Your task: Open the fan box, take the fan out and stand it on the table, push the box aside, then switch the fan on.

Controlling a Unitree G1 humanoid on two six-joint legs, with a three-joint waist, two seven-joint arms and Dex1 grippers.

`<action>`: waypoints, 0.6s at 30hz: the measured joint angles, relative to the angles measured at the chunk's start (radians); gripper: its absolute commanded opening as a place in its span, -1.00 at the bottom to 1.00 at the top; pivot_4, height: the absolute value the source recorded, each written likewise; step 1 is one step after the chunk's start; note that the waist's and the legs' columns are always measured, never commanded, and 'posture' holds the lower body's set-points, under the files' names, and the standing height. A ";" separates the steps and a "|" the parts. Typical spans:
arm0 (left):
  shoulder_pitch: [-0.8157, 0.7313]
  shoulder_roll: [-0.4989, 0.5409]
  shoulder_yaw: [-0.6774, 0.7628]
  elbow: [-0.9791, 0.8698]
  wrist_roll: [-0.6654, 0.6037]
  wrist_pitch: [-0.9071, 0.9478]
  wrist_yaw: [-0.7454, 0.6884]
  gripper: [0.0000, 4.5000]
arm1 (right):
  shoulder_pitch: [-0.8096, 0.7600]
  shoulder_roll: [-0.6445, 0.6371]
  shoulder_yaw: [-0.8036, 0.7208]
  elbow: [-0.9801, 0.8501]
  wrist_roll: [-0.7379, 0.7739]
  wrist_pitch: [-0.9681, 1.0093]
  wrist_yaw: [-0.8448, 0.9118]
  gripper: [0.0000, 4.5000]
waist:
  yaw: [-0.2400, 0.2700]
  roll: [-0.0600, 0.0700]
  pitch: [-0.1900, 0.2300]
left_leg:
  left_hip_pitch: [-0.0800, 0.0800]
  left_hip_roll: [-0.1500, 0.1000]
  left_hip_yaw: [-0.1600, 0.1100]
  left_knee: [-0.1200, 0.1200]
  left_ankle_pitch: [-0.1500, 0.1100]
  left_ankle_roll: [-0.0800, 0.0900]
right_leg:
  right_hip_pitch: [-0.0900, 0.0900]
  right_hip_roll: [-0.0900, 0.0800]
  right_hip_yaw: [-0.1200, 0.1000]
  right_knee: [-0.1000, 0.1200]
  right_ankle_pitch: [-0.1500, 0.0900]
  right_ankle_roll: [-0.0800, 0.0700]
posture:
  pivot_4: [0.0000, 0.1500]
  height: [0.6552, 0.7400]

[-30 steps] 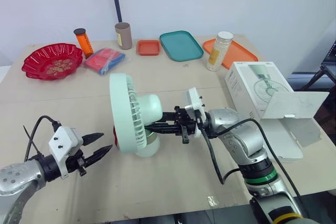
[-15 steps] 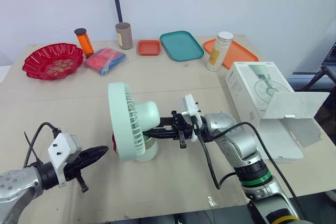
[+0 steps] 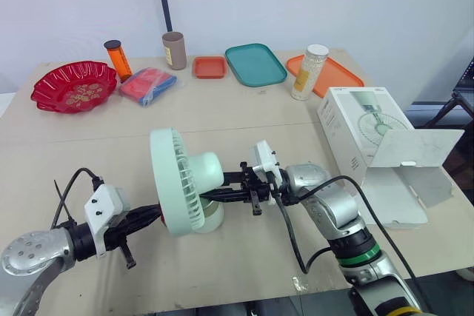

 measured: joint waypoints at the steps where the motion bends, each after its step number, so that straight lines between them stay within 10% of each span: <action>1: -0.006 0.000 -0.005 0.005 0.001 0.000 0.000 -0.97 | 0.002 0.000 0.002 0.000 -0.002 0.001 -0.001 -0.74 | 0.000 0.000 0.000 | 0.000 0.000 0.000 0.000 0.000 0.000 | 0.000 0.000 0.000 0.000 0.000 0.000 | 1.00 1.00; 18: -0.070 -0.014 -0.107 0.064 0.022 -0.001 0.004 -0.97 | 0.010 0.012 0.006 0.017 -0.025 -0.013 -0.018 -0.74 | 0.000 0.000 0.000 | 0.000 0.000 0.000 0.000 0.000 0.000 | 0.000 0.000 0.000 0.000 0.000 0.000 | 1.00 1.00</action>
